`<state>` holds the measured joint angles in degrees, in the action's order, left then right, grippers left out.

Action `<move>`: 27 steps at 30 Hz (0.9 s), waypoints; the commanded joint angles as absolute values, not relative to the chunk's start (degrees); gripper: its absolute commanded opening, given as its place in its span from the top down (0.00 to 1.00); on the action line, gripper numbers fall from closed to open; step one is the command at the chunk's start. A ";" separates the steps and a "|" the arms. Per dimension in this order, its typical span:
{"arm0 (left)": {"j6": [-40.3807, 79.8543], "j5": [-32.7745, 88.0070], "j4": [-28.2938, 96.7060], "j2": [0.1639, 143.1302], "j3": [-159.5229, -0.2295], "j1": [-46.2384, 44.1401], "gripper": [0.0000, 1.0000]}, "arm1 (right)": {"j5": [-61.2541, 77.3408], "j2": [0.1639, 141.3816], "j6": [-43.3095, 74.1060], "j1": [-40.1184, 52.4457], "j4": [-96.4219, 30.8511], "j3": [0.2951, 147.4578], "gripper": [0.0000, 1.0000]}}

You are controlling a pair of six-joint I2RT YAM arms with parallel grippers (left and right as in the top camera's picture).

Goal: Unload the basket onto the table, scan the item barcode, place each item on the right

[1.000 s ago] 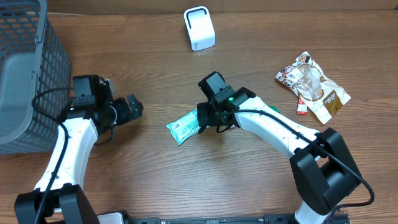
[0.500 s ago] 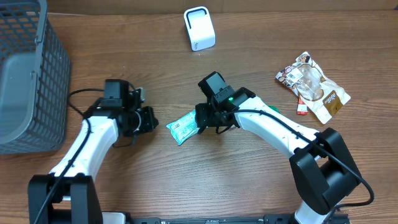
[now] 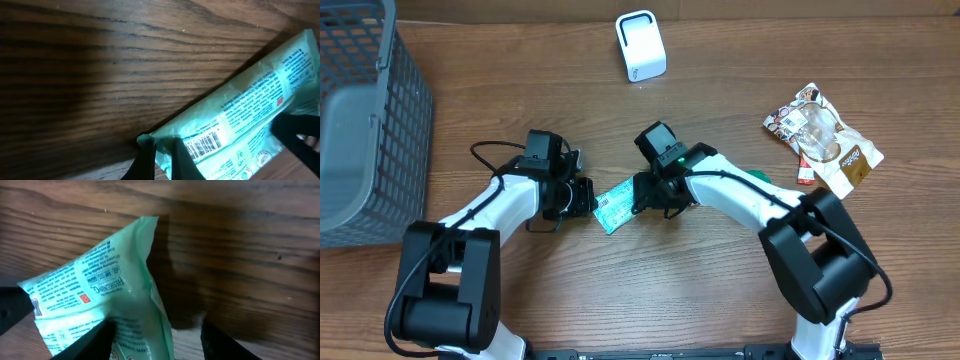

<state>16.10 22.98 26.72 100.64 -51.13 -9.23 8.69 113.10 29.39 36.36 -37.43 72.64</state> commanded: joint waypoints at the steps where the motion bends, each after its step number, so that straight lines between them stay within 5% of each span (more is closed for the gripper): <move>1: 15.88 22.98 26.70 102.48 -50.74 -8.95 0.96 | 10.61 115.52 31.73 36.36 -36.99 72.34 0.43; 11: 15.84 22.31 26.94 102.48 -50.74 -8.97 0.96 | 16.82 116.46 31.66 36.36 -35.00 72.34 0.59; 17: 15.18 22.39 26.92 102.45 -50.76 -8.95 0.96 | 16.84 116.38 29.58 36.18 -35.03 72.49 0.86; 27: 12.95 18.98 27.27 101.43 -58.54 -3.16 0.88 | 10.72 109.10 22.15 35.81 -36.07 75.85 0.96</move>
